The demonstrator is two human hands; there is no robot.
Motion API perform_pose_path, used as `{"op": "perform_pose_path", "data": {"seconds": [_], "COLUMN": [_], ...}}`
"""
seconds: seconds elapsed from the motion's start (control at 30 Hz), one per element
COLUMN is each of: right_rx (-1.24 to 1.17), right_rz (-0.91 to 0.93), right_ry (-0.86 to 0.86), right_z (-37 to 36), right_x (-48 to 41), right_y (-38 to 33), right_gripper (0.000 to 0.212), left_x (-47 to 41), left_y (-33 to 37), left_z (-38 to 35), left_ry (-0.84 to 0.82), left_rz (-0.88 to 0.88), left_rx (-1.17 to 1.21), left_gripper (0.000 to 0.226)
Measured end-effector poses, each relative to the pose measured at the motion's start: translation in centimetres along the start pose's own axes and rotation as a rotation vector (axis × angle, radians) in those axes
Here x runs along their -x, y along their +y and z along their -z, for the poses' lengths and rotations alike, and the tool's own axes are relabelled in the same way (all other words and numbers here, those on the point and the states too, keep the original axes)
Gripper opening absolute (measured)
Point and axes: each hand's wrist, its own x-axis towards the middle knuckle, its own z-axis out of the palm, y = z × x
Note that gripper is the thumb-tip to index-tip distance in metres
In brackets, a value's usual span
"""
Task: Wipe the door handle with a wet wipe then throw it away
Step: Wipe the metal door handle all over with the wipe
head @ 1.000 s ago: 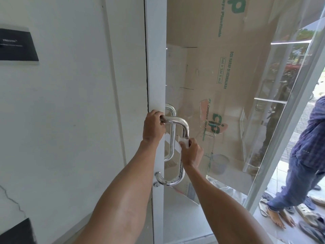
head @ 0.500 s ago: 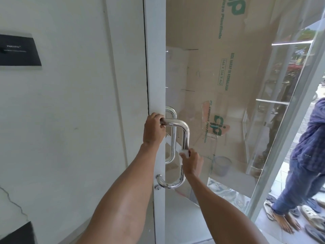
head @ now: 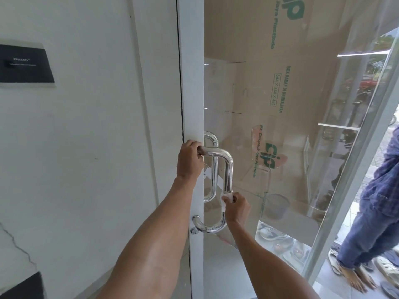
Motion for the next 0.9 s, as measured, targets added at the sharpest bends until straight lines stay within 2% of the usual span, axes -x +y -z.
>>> {"op": "perform_pose_path", "data": {"seconds": [0.2,0.37,0.6,0.8,0.9], "right_rx": [-0.178,-0.122,0.025,-0.002,-0.052], "right_rz": [0.044,0.17,0.237,0.273,0.306], "right_ry": [0.052,0.074,-0.012,0.089,0.086], "right_z": [0.2,0.0,-0.2,0.8,1.5], "right_x": [0.0,-0.1,1.6,-0.2,-1.6], "right_y": [-1.2,-1.3,1.8,-0.7,-2.0], "right_gripper": [0.018,0.009,0.012,0.013,0.012], "left_x": [-0.1,0.1,0.2,0.1,0.0], "left_y": [-0.1,-0.1,-0.1,0.0,-0.1], "left_z": [-0.1,0.0,0.2,0.3,0.2], "left_ry": [0.001,-0.001,-0.001,0.0,-0.001], "left_rz": [0.004,-0.008,-0.023,-0.039,-0.034], "left_rx": [-0.006,0.003,-0.009,-0.008,-0.011], "left_gripper": [0.038,0.035,0.032,0.03,0.029]}}
